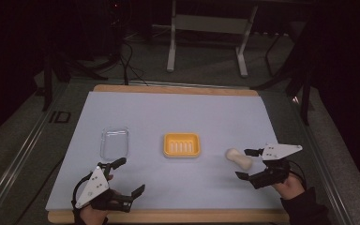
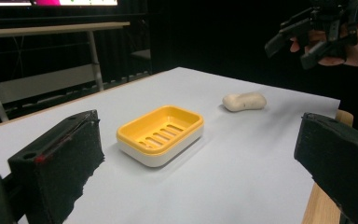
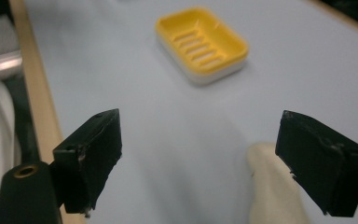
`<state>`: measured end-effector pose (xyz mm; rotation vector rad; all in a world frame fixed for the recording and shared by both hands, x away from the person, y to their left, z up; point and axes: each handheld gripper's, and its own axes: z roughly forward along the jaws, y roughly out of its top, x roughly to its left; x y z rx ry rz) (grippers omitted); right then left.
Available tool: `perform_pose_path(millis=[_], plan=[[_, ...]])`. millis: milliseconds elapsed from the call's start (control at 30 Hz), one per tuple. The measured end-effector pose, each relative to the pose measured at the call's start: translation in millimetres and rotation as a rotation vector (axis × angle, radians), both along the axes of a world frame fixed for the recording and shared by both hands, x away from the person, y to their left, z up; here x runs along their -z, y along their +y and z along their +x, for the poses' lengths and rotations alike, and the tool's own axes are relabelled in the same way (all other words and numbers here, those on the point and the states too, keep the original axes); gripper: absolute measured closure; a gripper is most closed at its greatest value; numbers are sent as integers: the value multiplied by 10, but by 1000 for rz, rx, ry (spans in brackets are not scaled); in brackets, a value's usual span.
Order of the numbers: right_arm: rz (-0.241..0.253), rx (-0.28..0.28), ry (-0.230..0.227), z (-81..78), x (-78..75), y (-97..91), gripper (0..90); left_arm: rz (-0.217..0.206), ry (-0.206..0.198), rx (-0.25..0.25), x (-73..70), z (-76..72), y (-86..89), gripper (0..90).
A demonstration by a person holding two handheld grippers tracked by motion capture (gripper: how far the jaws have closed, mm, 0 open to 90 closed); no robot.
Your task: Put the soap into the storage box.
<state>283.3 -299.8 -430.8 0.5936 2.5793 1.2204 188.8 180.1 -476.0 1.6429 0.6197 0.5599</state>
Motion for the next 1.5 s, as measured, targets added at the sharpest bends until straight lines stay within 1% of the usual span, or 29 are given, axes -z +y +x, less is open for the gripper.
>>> perform_pose_path(millis=[33,67,167,200,267,300,367,433,467,500,533,567,633,667,767,867,933,1000,1067,1133,1233,1300,1400,1467,1500], plan=[[-31,-4,4,-1,3,22,144,1,0,0,0,-1,0,12],[-60,-17,20,4,7,43,140,0,0,1,0,-2,-1,12],[-97,-44,64,16,13,81,137,2,1,1,0,-3,2,12],[-119,-64,86,22,20,102,137,1,1,1,-1,-2,2,12],[-162,-82,105,17,30,140,137,0,2,2,0,-3,1,12],[-191,-98,122,18,38,165,137,0,2,2,0,-3,1,12],[-224,-115,143,21,50,197,137,-1,4,4,0,-4,-1,12],[-259,-126,159,30,60,224,137,-1,3,3,0,-6,-3,12],[-259,-126,159,30,60,224,137,-1,3,3,0,-6,-3,12],[-280,-129,170,40,64,236,136,-1,4,4,0,-5,-2,12],[-313,-135,181,50,71,254,136,-2,3,3,0,-5,-1,12],[-323,-133,187,50,72,260,131,-2,3,4,0,-5,0,12],[-358,-138,202,55,75,276,130,0,4,4,0,-3,0,12],[-371,-141,205,57,74,283,130,-1,4,5,1,-3,-1,12],[-410,-151,236,68,71,302,130,0,5,6,2,-4,-4,12],[-448,-157,252,78,75,329,130,-1,6,5,3,-3,-4,12],[-471,-166,251,81,77,347,130,0,7,5,3,-3,-3,12],[-501,-167,264,89,79,369,130,0,7,6,3,-2,-4,12],[-525,-167,280,101,80,384,131,2,8,6,4,-1,-4,12],[-549,-164,310,122,80,401,131,2,8,7,4,-1,-5,12],[-578,-168,333,145,78,423,131,2,9,8,5,-1,-4,12],[-605,-169,335,158,78,442,131,1,8,7,5,-2,-4,12],[-631,-182,321,167,79,466,133,4,13,11,7,-2,-6,12],[-645,-186,335,172,89,479,134,4,13,12,6,-2,-7,12],[-660,-189,341,174,94,488,134,5,13,12,6,-2,-8,12]])
